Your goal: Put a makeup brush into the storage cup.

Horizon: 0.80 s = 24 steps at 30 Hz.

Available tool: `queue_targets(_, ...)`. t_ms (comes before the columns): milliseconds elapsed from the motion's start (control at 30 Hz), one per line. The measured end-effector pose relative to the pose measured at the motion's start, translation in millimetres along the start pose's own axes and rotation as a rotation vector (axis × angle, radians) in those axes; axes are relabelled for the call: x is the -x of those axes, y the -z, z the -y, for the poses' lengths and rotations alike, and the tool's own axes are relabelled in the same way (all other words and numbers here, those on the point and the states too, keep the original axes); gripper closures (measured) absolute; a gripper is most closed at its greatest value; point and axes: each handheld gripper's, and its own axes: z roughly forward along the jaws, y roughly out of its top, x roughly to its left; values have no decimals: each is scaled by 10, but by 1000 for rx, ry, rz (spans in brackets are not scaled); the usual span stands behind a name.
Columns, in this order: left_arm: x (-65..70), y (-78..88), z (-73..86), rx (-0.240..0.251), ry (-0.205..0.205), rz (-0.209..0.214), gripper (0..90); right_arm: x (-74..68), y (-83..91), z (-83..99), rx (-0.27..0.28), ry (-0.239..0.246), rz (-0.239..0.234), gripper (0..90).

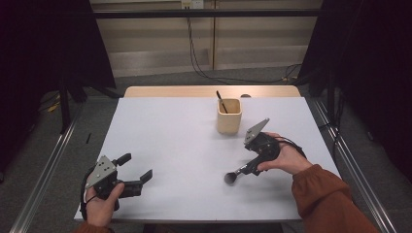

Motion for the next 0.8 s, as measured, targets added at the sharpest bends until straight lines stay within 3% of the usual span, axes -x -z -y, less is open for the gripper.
queue_targets(233, 1, -4, 1, -2, -1, 2, 43, 6, -113, -46, -86, 32, -20, 65)
queue_targets(367, -1, -4, 1, -3, -1, 4, 43, -18, -161, -54, -123, 117, -57, 198)
queue_targets(433, -3, -5, 1, -3, -2, 4, 41, -24, -180, -71, -154, 124, -64, 197)
queue_targets(500, -3, -7, 2, -5, -2, 5, 42, -28, -193, -83, -159, 149, -77, 260)
queue_targets(800, -4, -4, 2, -6, -3, 6, 42, -14, -300, -87, -209, 199, -83, 326)
